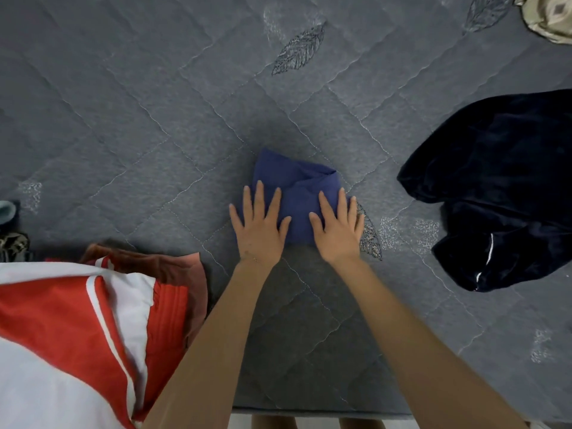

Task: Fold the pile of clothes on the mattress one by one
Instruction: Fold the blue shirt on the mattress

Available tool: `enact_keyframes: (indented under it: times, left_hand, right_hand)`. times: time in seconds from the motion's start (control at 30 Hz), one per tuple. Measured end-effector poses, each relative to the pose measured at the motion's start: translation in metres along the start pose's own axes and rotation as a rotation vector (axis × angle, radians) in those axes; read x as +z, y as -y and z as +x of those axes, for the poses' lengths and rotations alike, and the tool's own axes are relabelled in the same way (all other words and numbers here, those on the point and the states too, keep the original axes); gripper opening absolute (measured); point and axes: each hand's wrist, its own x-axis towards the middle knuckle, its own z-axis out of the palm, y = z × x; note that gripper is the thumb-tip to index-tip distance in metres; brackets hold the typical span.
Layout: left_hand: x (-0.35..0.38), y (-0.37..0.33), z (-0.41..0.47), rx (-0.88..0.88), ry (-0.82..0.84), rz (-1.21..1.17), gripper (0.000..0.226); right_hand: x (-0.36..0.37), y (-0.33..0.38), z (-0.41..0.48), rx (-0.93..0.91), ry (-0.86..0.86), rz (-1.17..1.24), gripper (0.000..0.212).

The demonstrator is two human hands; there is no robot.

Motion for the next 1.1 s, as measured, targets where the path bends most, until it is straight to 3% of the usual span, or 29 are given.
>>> enact_keyframes:
  times: [0.13, 0.23, 0.33, 0.43, 0.57, 0.67, 0.83, 0.93, 1.1]
  left_hand:
    - [-0.011, 0.0, 0.004, -0.37, 0.004, -0.521, 0.083]
    - [-0.018, 0.002, 0.009, -0.45, -0.047, -0.743, 0.076]
    - [-0.026, 0.004, 0.014, -0.553, -0.011, -1.067, 0.055]
    - [-0.035, 0.011, 0.016, -0.66, 0.137, -1.279, 0.052]
    - [-0.051, 0.015, 0.006, -0.611, 0.339, -1.339, 0.034]
    - [-0.065, 0.012, -0.013, -0.53, 0.367, -1.339, 0.035]
    - [-0.106, 0.008, -0.05, -0.434, 0.222, -1.359, 0.007]
    - [-0.13, 0.009, -0.074, -0.398, 0.11, -1.373, 0.008]
    - [-0.166, 0.018, -0.124, -0.328, -0.085, -1.363, 0.015]
  right_hand:
    - [-0.001, -0.003, 0.002, 0.086, -0.113, 0.196, 0.069]
    - [-0.004, 0.0, 0.005, 0.206, -0.22, 0.499, 0.087]
    - [-0.011, 0.006, 0.009, 0.382, -0.146, 0.939, 0.079]
    - [-0.018, 0.007, 0.011, 0.545, 0.005, 1.168, 0.067]
    - [-0.023, 0.003, -0.005, 0.51, 0.09, 1.266, 0.048]
    - [-0.031, 0.007, -0.033, 0.451, 0.057, 1.313, 0.036]
    - [-0.058, 0.02, -0.087, 0.415, 0.018, 1.4, 0.028]
    - [-0.077, 0.031, -0.121, 0.33, -0.023, 1.371, 0.017]
    - [-0.094, 0.057, -0.174, 0.207, -0.088, 1.38, 0.022]
